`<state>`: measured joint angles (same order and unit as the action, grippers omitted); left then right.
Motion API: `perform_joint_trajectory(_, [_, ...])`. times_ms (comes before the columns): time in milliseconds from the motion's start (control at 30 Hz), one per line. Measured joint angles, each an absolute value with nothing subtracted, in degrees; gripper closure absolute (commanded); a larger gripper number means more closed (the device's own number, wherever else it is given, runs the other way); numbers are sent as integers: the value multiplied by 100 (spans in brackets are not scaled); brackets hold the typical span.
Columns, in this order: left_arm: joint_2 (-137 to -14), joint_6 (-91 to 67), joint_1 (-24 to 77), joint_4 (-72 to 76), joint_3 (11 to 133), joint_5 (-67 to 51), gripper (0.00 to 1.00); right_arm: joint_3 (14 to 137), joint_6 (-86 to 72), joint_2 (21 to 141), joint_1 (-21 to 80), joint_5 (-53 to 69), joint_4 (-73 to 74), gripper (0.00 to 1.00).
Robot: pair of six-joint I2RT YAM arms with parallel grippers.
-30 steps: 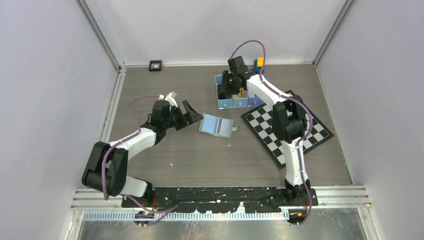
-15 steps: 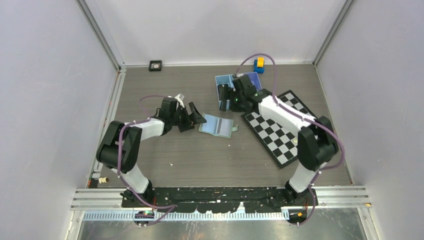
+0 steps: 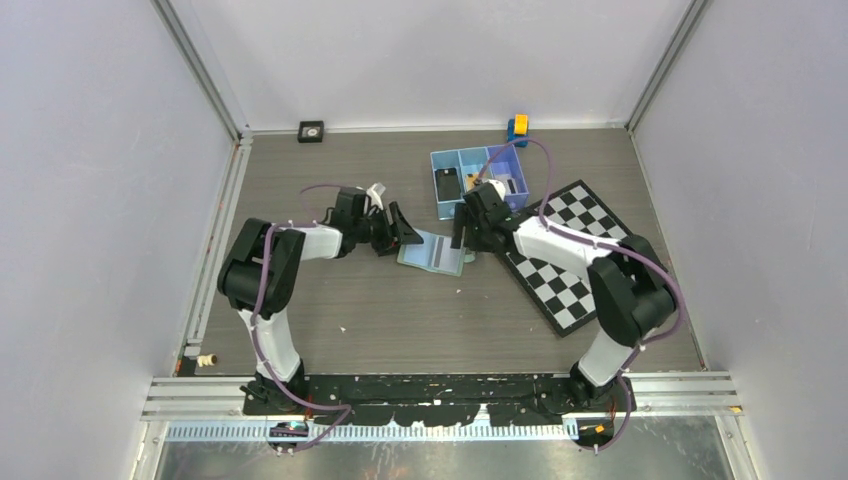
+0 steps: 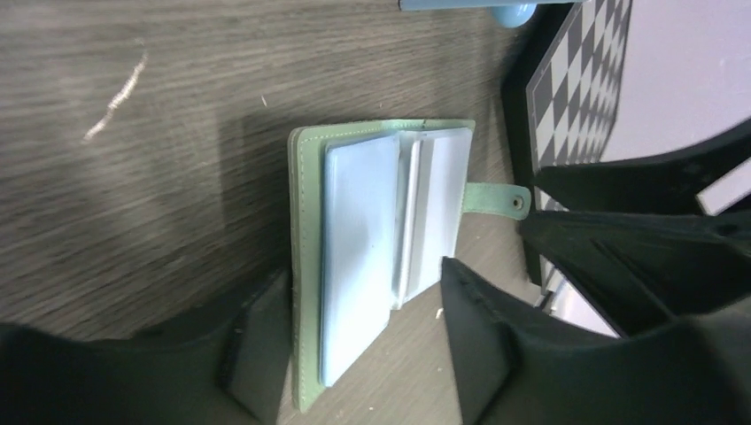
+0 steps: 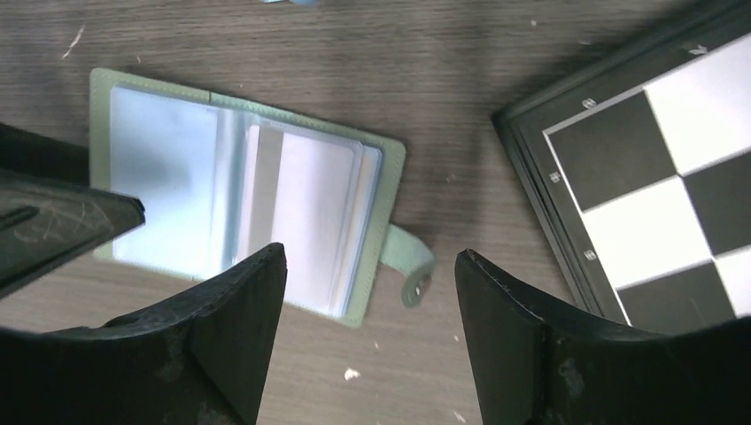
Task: Take the credit cards out of the card holder
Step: Remove the credit card from the card holder.
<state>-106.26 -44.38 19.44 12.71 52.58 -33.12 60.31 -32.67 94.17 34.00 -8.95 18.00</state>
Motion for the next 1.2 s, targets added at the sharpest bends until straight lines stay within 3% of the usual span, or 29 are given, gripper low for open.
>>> perform_joint_trajectory(267, [-10842,-4652,1970,1474,5151,-3752,99,6246,-3363,10294,3402,-585,1614,31])
perform_joint_trajectory(467, [-10838,-4779,1977,1702,5118,-3972,100,6337,-3376,10313,3402,-397,1520,28])
perform_joint_trajectory(800, [-10420,-5019,1977,2255,4772,-4128,100,6326,-3376,10071,3402,-327,1319,3])
perform_joint_trajectory(1200, [-10038,-6158,1820,4661,3868,-4429,100,5083,-3708,8613,3208,-176,115,2])
